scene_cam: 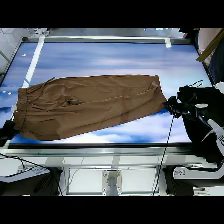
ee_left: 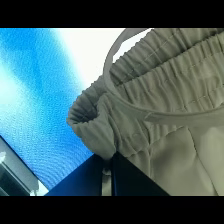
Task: Fold the clothes and pants, and hang the long-sleeved shirts on hangers.
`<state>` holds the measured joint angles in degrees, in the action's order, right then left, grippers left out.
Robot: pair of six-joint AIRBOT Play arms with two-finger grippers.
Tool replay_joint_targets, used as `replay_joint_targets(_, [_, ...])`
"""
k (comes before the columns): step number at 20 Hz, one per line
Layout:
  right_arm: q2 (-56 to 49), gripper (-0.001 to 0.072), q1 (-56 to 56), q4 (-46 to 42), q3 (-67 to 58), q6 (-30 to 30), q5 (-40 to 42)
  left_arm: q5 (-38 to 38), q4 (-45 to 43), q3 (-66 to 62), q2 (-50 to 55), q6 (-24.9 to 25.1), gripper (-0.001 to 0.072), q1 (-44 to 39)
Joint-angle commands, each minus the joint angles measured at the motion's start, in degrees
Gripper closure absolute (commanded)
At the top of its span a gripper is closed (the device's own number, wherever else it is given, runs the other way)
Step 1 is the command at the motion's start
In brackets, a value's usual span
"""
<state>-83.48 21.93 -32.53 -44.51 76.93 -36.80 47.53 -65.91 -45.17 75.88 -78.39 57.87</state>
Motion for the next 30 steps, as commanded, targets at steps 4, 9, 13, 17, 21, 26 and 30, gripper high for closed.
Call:
replay_joint_targets(4, [-2.1,0.0647,-1.14,-2.47,-2.12,-0.13,-0.48,0.04,-0.02,-0.02,0.0,0.0,0.0686,-0.02])
replay_joint_targets(9, [-1.97,0.0369,-0.96,-3.21,-2.14,-0.11,-3.61,0.37,-0.02,-0.02,0.0,0.0,0.0686,-0.02])
replay_joint_targets(13, [-1.07,0.0369,0.87,-6.69,-2.27,-0.13,-9.46,1.73,-0.04,-0.02,0.0,2.89,0.0685,-0.02])
replay_joint_targets(17, [3.52,0.0368,5.77,-10.54,-2.4,-0.11,-13.4,1.75,-0.02,-0.02,0.0,2.86,0.0685,-0.02])
replay_joint_targets(21, [4.9,0.0368,7.15,-14.25,-1.53,0.98,-13.62,1.77,-0.02,-0.02,0.0,2.82,0.0685,-0.02])
replay_joint_targets(26, [1.64,0.0366,5.4,-8.37,1.49,0.85,-9.09,1.97,-0.02,-0.02,0.0,2.82,0.0685,-0.02])
replay_joint_targets(30, [0.35,0.0366,3.19,-6.19,1.49,-0.11,-4.98,1.97,-0.02,-0.02,0.0,2.82,0.0685,-0.02])
